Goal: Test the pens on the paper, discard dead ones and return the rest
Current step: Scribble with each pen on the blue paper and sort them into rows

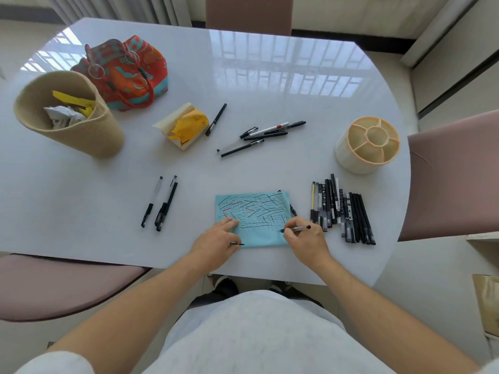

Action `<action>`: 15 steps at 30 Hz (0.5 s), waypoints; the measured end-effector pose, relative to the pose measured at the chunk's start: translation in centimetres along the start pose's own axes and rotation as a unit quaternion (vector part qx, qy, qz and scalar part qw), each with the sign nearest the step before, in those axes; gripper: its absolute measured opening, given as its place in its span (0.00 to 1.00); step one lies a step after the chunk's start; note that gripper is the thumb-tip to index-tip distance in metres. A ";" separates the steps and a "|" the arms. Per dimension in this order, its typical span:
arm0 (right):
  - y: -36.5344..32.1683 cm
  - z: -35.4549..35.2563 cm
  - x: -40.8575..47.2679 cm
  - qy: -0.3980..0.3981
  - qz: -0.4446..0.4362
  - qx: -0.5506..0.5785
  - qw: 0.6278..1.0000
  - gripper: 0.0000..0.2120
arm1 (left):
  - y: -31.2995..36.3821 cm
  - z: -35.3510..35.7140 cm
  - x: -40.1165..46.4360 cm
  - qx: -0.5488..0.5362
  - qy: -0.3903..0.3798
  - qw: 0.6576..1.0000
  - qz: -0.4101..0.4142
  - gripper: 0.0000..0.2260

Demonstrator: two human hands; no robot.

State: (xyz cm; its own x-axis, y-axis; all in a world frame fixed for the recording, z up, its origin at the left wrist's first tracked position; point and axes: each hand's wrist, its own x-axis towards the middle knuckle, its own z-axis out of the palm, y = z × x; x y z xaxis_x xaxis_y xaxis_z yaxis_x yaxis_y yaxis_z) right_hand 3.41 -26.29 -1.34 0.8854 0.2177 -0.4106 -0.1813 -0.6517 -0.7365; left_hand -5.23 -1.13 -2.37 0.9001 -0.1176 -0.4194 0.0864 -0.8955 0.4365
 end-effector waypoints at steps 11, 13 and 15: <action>-2.3 -1.8 -1.6 -0.027 0.041 0.282 0.958 0.03 | 1.2 -1.1 0.3 -0.121 0.072 0.990 -0.020 0.09; -3.2 -1.5 -2.0 -0.049 0.024 0.282 0.958 0.03 | 1.8 -1.5 0.4 -0.145 0.086 0.986 -0.004 0.08; -3.9 -1.2 -2.1 -0.057 0.011 0.285 0.957 0.03 | 2.5 -1.9 0.4 -0.157 0.096 0.983 0.010 0.07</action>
State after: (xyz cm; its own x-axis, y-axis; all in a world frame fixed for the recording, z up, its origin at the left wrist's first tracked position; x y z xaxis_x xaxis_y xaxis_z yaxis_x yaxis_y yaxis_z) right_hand 2.79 -25.07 2.98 0.8324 0.3077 -0.4610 -0.4315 -0.1621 -0.8874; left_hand -3.86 -2.55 0.09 0.9641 -0.0234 -0.2645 0.1692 -0.7137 0.6797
